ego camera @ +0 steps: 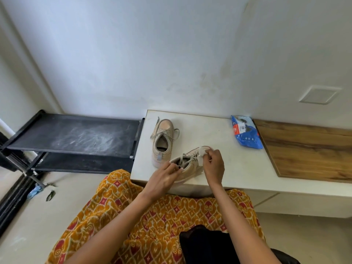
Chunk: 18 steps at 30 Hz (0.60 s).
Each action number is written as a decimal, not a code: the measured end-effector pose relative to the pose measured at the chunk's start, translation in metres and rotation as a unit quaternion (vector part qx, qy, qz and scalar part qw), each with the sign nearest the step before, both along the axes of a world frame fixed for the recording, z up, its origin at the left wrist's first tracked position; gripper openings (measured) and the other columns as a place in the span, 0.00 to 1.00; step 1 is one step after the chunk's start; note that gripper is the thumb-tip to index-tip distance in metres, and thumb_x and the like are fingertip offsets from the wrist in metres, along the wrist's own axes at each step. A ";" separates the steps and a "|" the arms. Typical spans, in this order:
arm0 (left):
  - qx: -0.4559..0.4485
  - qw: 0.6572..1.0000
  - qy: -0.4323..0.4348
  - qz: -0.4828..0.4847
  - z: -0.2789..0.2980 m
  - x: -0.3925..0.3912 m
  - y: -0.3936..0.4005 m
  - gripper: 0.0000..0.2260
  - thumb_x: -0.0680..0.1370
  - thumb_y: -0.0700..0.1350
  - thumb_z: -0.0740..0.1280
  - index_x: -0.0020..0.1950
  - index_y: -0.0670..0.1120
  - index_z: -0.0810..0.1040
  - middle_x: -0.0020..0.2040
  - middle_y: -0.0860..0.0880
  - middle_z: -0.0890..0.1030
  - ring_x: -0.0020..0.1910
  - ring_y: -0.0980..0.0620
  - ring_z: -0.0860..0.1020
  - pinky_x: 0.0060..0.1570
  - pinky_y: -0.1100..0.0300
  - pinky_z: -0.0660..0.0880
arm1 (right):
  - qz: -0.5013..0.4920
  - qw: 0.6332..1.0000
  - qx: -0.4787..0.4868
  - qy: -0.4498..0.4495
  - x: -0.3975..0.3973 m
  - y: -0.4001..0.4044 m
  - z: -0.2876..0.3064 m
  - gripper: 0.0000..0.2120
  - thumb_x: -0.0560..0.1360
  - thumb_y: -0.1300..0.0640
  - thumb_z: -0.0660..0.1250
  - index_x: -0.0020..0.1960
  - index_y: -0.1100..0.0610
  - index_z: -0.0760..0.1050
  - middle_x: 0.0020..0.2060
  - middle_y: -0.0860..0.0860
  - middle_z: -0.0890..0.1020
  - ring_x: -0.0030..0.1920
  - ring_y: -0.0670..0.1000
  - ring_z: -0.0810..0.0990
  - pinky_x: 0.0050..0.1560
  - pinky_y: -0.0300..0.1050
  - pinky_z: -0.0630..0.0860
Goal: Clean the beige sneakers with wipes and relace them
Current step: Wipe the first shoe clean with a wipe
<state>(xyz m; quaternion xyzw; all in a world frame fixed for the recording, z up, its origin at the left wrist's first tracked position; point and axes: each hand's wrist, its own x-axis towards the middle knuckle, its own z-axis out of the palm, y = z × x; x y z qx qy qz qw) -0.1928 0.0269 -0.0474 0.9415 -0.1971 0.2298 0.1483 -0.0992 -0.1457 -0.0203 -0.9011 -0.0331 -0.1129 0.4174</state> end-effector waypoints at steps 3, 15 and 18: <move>0.003 0.999 -0.015 0.031 0.002 0.003 -0.004 0.19 0.67 0.37 0.75 0.57 0.42 0.79 0.48 0.47 0.77 0.46 0.52 0.72 0.38 0.63 0.77 | -0.031 0.999 0.015 0.017 0.001 -0.002 -0.008 0.09 0.78 0.59 0.60 0.53 0.58 0.78 0.49 0.55 0.77 0.49 0.54 0.77 0.43 0.42 0.69; -0.048 0.991 0.018 0.124 0.015 0.056 -0.034 0.08 0.67 0.37 0.76 0.42 0.44 0.80 0.40 0.49 0.78 0.38 0.50 0.74 0.27 0.61 0.72 | -0.114 0.983 0.142 0.004 0.006 0.006 -0.012 0.05 0.77 0.59 0.63 0.51 0.52 0.74 0.47 0.47 0.80 0.45 0.49 0.78 0.41 0.42 0.72; -0.005 0.995 -0.010 0.098 0.008 0.055 -0.032 0.08 0.71 0.38 0.73 0.49 0.43 0.80 0.43 0.48 0.77 0.41 0.51 0.74 0.34 0.61 0.76 | -0.130 0.975 0.181 0.004 0.017 -0.003 -0.013 0.08 0.76 0.63 0.63 0.47 0.52 0.79 0.46 0.49 0.82 0.47 0.50 0.79 0.42 0.38 0.72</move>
